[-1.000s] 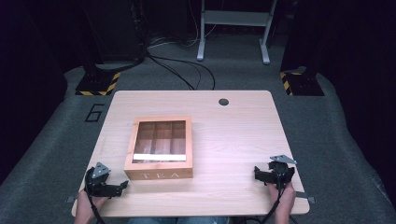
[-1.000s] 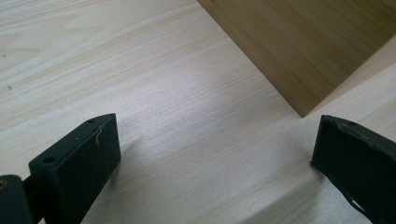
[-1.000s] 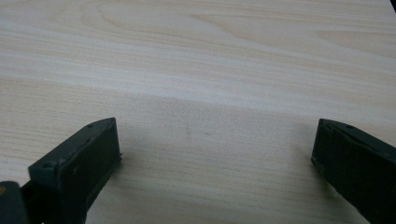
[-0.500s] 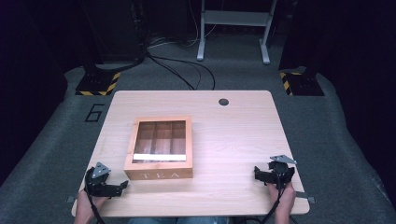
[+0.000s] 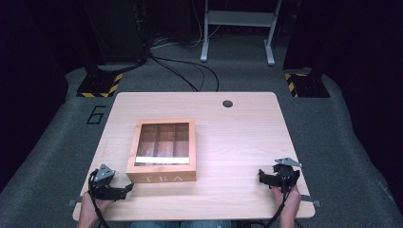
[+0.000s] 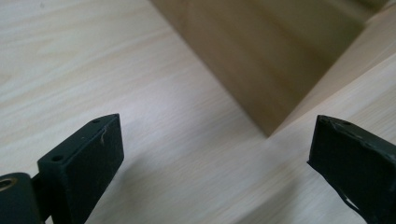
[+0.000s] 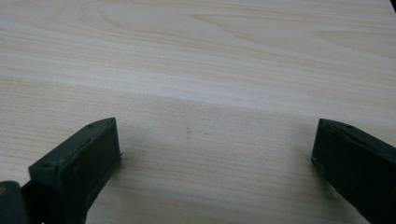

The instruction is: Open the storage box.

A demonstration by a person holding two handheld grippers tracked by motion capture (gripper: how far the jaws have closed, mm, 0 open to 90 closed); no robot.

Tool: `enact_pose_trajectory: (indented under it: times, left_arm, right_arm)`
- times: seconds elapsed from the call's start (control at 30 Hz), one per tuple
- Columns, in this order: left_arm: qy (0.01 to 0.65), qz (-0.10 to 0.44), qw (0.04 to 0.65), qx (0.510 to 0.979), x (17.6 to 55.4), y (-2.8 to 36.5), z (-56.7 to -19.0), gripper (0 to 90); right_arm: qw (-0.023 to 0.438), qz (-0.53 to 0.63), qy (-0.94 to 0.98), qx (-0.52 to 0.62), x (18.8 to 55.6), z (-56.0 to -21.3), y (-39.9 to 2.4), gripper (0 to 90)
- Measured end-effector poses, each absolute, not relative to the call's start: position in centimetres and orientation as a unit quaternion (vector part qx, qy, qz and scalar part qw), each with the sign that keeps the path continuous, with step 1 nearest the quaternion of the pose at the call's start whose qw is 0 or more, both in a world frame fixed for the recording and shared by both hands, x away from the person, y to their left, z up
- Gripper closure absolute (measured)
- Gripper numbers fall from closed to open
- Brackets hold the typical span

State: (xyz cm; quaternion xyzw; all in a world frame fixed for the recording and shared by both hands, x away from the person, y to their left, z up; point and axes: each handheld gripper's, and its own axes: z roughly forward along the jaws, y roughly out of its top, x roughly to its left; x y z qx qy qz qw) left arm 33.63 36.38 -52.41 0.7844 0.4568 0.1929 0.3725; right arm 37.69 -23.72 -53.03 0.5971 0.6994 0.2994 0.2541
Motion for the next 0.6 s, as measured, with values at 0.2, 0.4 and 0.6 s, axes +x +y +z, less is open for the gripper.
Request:
enact_pose_trajectory:
  times: [0.2, 0.4, 0.6]
  left_arm:
    - [0.446, 0.184, 0.408, 0.775, 33.8, 35.8, -51.4, 1.4]
    - [0.440, 0.182, 0.420, 0.773, 34.1, 35.1, -51.0, 0.1]
    - [0.432, 0.173, 0.436, 0.770, 34.3, 34.8, -50.3, 0.2]
  right_arm:
    - [0.254, 0.299, 0.699, 0.597, 37.7, -53.0, -23.7, 0.6]
    - [0.254, 0.301, 0.698, 0.599, 37.7, -53.0, -23.7, 0.6]
    - [0.254, 0.300, 0.698, 0.598, 37.7, -53.0, -23.7, 0.6]
